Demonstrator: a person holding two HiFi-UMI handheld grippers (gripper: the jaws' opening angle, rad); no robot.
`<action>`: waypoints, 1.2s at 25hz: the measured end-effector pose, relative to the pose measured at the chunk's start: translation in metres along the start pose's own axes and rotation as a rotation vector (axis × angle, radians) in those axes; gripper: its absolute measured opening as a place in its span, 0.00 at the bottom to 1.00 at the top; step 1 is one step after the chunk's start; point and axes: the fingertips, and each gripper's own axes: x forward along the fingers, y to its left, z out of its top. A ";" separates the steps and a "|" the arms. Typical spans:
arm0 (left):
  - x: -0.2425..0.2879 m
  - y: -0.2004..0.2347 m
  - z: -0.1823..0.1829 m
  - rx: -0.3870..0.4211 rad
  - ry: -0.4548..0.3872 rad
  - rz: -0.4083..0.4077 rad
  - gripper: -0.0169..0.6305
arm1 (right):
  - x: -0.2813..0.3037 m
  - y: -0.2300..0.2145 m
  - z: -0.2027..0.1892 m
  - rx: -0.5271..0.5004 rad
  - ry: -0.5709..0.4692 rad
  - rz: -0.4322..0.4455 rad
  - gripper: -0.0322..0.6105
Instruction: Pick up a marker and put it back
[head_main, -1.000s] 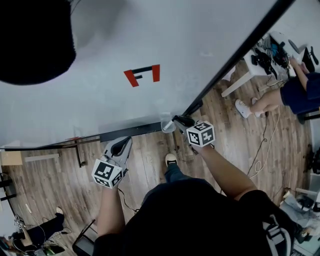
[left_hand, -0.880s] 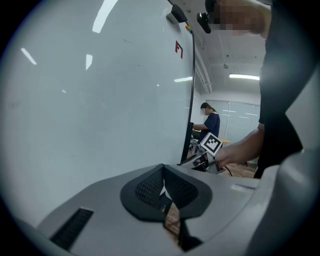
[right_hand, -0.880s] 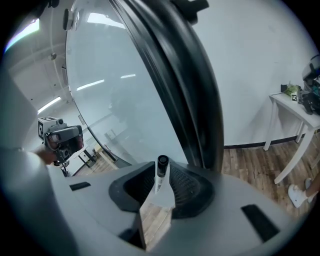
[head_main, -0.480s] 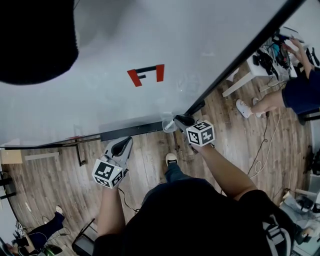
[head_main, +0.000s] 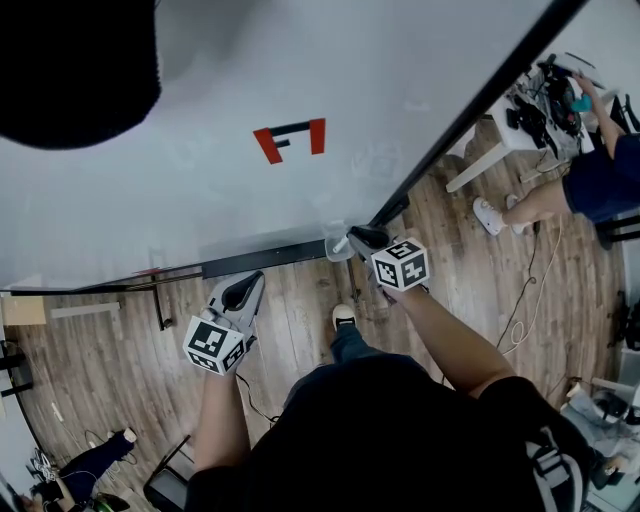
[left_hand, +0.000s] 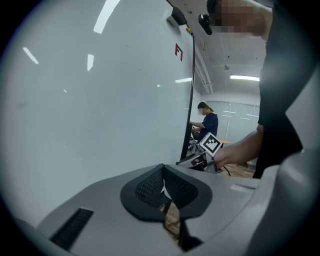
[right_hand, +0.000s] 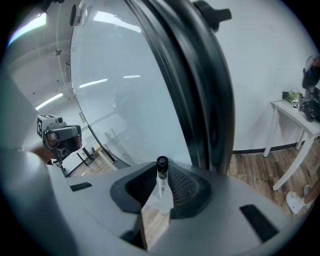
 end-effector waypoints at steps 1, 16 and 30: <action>-0.001 -0.001 0.001 0.002 -0.002 0.001 0.05 | -0.001 0.001 0.002 0.000 -0.008 0.002 0.15; -0.014 -0.017 0.022 0.039 -0.042 0.010 0.04 | -0.039 0.027 0.039 -0.082 -0.108 0.020 0.15; -0.027 -0.036 0.041 0.081 -0.075 0.001 0.04 | -0.088 0.045 0.062 -0.135 -0.186 -0.004 0.15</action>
